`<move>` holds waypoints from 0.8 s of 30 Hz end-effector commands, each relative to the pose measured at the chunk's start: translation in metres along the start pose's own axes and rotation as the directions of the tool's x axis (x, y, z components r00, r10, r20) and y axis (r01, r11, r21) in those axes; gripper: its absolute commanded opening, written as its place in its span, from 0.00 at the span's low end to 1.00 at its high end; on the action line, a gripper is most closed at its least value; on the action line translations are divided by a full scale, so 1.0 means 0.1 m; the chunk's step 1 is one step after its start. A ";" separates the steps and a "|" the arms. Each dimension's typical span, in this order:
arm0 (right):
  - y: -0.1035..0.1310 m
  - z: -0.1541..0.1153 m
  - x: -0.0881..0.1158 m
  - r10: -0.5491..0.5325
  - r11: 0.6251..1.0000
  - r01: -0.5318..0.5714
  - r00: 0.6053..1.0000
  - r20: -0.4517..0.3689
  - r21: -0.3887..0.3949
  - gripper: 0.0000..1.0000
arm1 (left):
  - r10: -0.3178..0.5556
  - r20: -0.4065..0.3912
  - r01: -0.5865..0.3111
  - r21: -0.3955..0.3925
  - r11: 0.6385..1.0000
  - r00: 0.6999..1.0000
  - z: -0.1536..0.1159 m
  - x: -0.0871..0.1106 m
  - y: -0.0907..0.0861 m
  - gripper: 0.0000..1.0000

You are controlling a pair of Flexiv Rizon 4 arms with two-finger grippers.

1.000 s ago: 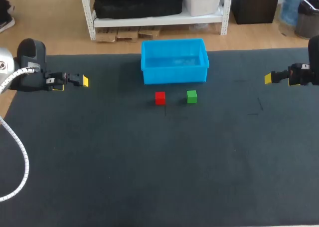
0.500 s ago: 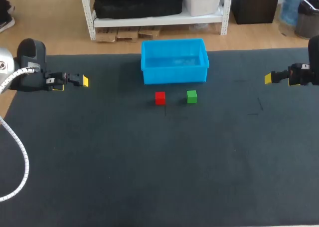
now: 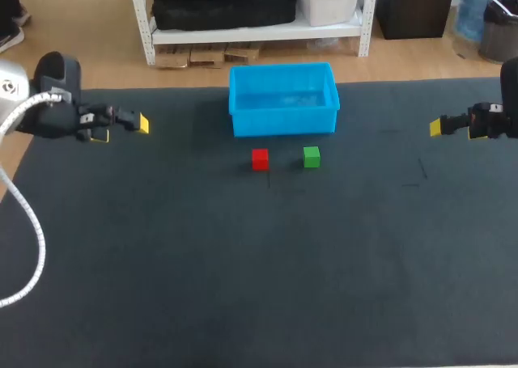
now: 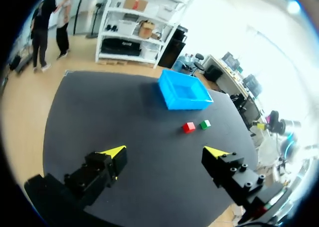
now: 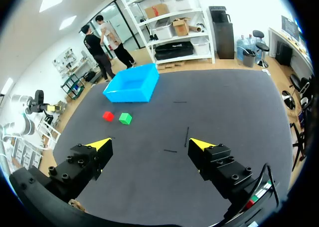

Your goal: Use the left arm to pick the red cube and place it into the blue plastic box first, then use the right arm to grasp the green cube and put it into the same blue plastic box after the first action is fully finished.

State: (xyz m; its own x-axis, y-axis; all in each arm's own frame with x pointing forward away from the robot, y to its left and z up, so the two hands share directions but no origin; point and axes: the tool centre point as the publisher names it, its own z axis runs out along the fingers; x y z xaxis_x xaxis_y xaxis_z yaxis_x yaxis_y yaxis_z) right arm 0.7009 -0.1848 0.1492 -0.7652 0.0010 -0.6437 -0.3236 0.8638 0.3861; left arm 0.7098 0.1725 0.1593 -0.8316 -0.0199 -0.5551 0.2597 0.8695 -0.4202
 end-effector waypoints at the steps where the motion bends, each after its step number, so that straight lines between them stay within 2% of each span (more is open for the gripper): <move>1: -0.01 0.00 0.00 0.000 1.000 0.000 1.000 -0.001 -0.001 1.00 | -0.023 -0.124 0.009 -0.112 0.994 0.992 0.10 -0.18 -0.07 1.00; 6: -0.01 0.00 0.00 0.000 1.000 0.000 1.000 -0.001 -0.001 1.00 | -0.020 -0.185 -0.016 -0.194 0.981 0.983 0.22 -0.19 -0.21 1.00; 11: -0.01 0.00 0.00 0.000 1.000 0.000 1.000 -0.001 -0.001 1.00 | -0.040 -0.223 -0.012 -0.228 0.974 0.974 0.36 -0.21 -0.35 1.00; 17: -0.01 0.00 0.00 0.000 1.000 0.000 1.000 -0.001 -0.001 1.00 | -0.036 -0.244 -0.030 -0.262 0.965 0.969 0.43 -0.22 -0.39 1.00; 24: -0.01 0.00 0.00 0.000 1.000 0.000 1.000 -0.001 -0.001 1.00 | -0.036 -0.244 -0.030 -0.262 0.965 0.969 0.43 -0.22 -0.39 1.00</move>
State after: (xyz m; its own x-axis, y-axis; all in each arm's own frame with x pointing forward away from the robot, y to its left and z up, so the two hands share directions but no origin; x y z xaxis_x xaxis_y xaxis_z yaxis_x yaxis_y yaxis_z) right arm 0.7009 -0.1849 0.1492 -0.7653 0.0011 -0.6437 -0.3235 0.8639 0.3860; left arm 0.7368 0.1203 0.1551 -0.9303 0.0677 -0.3606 0.1635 0.9563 -0.2424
